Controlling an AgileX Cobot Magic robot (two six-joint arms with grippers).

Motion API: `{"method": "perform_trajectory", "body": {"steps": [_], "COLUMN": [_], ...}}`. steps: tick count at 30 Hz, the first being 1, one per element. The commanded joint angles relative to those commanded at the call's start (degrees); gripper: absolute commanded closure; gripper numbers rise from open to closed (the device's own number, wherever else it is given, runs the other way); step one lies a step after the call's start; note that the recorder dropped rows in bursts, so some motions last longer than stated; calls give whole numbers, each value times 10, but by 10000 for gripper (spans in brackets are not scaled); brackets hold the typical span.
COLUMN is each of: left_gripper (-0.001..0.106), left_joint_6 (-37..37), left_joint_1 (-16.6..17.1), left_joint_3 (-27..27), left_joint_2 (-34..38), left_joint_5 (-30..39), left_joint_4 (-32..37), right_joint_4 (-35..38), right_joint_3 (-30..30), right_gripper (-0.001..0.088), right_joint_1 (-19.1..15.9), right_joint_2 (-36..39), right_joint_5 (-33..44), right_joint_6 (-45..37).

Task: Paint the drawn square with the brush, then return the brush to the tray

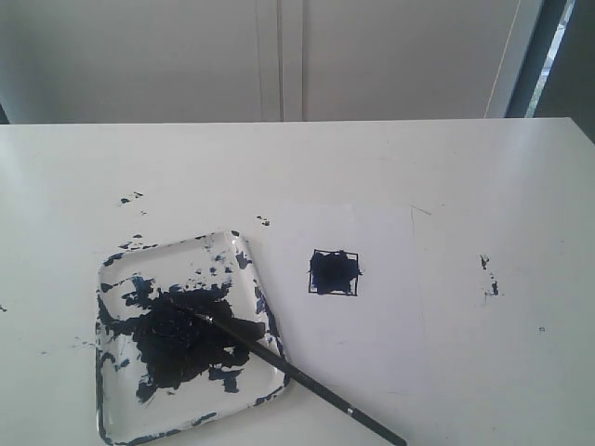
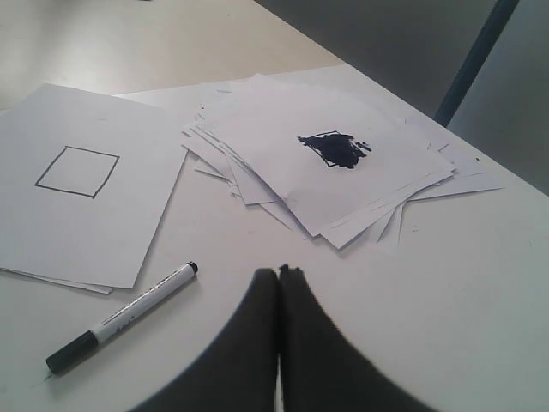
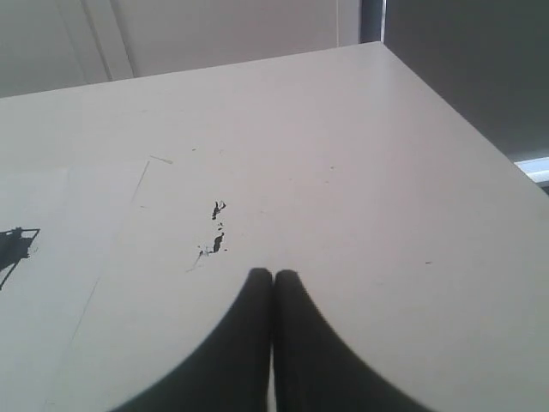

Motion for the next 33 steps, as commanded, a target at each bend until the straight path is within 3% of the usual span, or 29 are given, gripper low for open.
{"method": "perform_trajectory", "body": {"steps": [19, 25, 33], "left_gripper": [1053, 1053, 1053], "left_joint_6": [-6, -92, -97], "left_joint_1": [0, 0, 0], "left_joint_3": [14, 77, 161], "left_joint_2": [-2, -45, -116], "left_joint_5": [-9, -120, -297], "left_joint_4": [-22, -37, -37], "right_joint_4": [0, 0, 0], "right_joint_3": [0, 0, 0], "right_gripper": [868, 868, 868], "right_joint_1": [0, 0, 0], "right_joint_2": [0, 0, 0], "right_joint_5": [0, 0, 0], "right_joint_6": [0, 0, 0]}}
